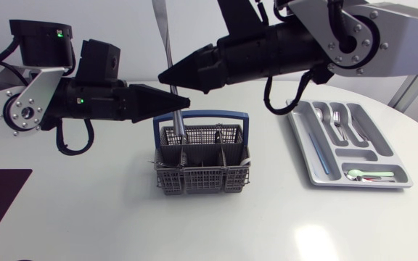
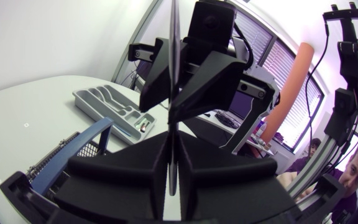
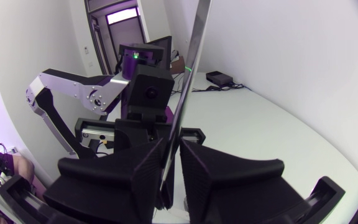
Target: Unload the cutlery basket into the drawer organizer.
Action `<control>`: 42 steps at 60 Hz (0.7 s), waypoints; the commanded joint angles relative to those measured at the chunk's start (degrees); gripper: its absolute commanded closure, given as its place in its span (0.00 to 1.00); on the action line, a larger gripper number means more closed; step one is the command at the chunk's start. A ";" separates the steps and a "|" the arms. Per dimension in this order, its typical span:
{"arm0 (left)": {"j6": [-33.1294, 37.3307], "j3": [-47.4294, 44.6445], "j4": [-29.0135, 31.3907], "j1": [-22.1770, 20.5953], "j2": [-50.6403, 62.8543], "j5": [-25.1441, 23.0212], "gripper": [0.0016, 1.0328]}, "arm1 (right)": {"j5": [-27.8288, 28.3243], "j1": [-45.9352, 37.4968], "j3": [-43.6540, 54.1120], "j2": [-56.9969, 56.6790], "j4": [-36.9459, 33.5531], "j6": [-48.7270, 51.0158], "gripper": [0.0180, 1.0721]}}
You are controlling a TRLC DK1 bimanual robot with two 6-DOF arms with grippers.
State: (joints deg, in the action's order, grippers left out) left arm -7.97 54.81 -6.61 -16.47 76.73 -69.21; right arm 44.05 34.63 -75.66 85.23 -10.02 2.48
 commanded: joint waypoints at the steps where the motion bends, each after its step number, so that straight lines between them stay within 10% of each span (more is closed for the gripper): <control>1: -1.09 -0.23 -1.65 0.82 0.70 -3.39 0.97 | 0.60 -0.97 -0.10 -1.82 0.97 -2.39 0.78; 42: -1.17 -0.67 -2.18 1.09 0.79 -7.52 0.97 | 5.43 -1.15 0.95 -1.74 -0.09 -3.62 0.95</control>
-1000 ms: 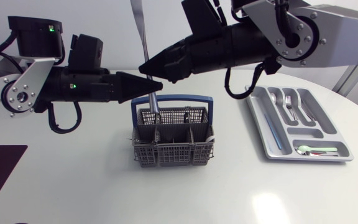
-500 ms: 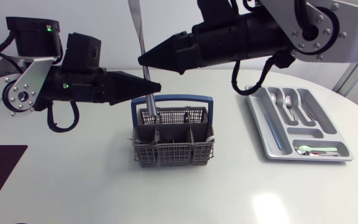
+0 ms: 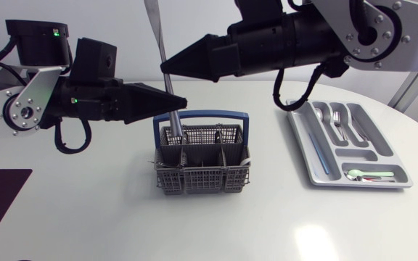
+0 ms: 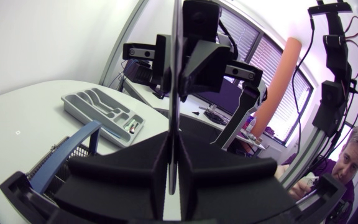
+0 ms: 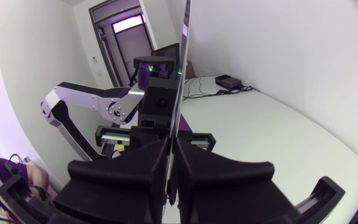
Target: Unload the cutlery basket into the drawer organizer.
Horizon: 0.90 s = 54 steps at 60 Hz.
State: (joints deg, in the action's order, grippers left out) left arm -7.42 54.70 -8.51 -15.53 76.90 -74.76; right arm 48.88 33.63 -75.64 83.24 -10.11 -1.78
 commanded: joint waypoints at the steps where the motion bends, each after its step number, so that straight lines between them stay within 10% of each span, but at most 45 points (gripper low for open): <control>1: -1.72 -0.56 -0.28 0.15 0.62 -1.97 0.97 | 0.60 -0.14 0.93 0.25 -0.09 0.64 0.95; 8: -1.98 -0.56 -0.63 0.15 0.62 -1.97 0.92 | 0.60 -0.14 1.02 0.08 -0.17 0.64 0.95; 18: -4.44 -0.03 -2.82 2.17 0.26 -1.62 0.30 | 0.60 -0.93 0.75 0.08 -0.88 0.64 0.95; 25: -7.96 0.32 -5.90 4.63 -1.23 -0.47 0.14 | 0.60 -1.99 1.10 -0.27 -1.58 0.81 0.95; 54: -14.46 3.84 -8.54 16.50 -3.08 5.94 0.12 | 0.69 -35.56 -1.97 -6.87 -20.74 15.84 0.95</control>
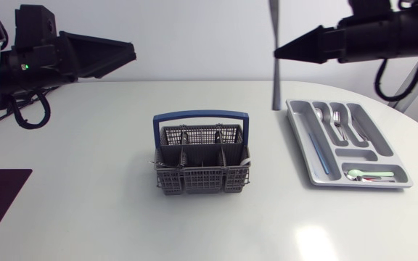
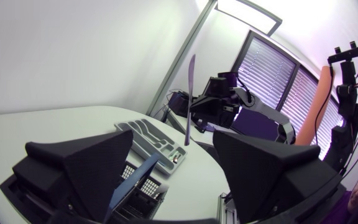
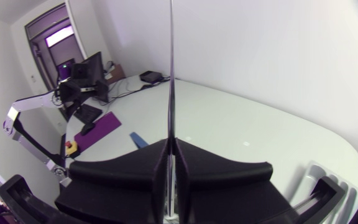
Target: Unload the cutlery basket into the drawer organizer.
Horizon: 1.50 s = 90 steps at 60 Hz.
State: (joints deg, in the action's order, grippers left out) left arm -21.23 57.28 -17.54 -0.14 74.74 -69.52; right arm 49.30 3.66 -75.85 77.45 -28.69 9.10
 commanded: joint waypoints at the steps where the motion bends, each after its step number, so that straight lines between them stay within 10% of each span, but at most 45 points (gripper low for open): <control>1: -0.47 1.26 0.58 1.11 -0.91 0.96 0.12 | 0.27 -7.26 -1.75 -0.99 -2.60 5.84 0.95; 21: 24.93 3.54 22.64 -2.32 0.76 16.61 0.14 | -5.79 -31.00 -5.36 9.83 -6.38 19.02 0.95; 48: 34.94 1.35 27.65 -7.68 0.76 36.82 0.14 | -21.61 -37.59 -17.13 29.78 -6.73 23.42 0.95; 90: 37.14 -2.08 30.02 -12.69 -3.46 43.50 0.14 | -36.73 -33.28 -27.59 45.42 -9.37 17.79 0.95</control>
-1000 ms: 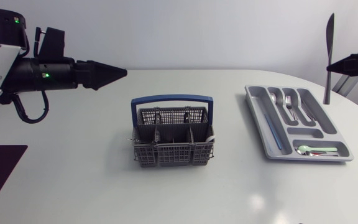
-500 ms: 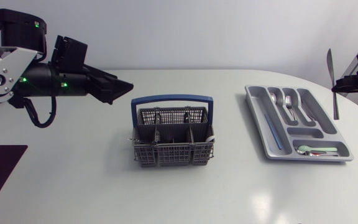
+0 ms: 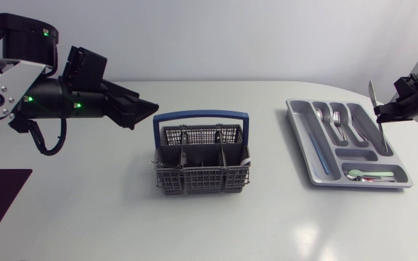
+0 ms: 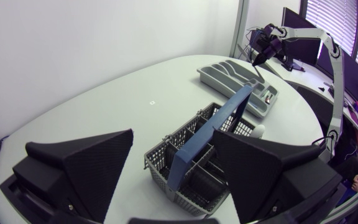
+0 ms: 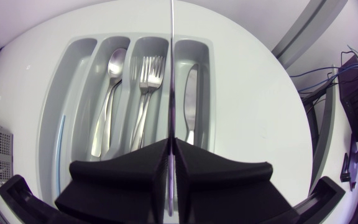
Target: Unload the cutlery basket into the drawer organizer.
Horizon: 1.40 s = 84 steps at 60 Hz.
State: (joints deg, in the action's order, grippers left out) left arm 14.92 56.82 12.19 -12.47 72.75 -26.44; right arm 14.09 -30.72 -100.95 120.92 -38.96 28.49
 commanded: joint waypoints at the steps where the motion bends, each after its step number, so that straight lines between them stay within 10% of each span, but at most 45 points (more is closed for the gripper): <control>1: 1.17 -1.71 0.30 -0.36 -1.56 0.42 0.14 | -1.96 1.28 -2.76 2.30 1.17 -1.77 0.95; 34: 6.53 -7.60 -0.94 -0.19 -6.48 1.12 0.12 | -7.14 2.16 -12.43 14.69 -1.82 -5.46 0.93; 42: 8.37 -9.09 -1.02 -0.10 -8.06 1.12 0.12 | -7.14 1.98 -10.85 13.46 -1.12 -5.90 0.59; 51: 11.10 -11.82 -1.46 -0.19 -11.40 1.12 0.11 | -7.41 1.98 -4.61 6.52 2.75 -6.17 0.32; 84: 28.24 -24.74 -4.71 1.48 -18.35 -1.69 0.11 | 3.84 10.07 33.89 -32.51 16.99 0.60 0.24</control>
State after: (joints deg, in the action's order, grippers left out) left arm 38.79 34.89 8.64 -11.53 54.89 -27.14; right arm 16.93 -22.68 -72.40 92.68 -23.07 27.14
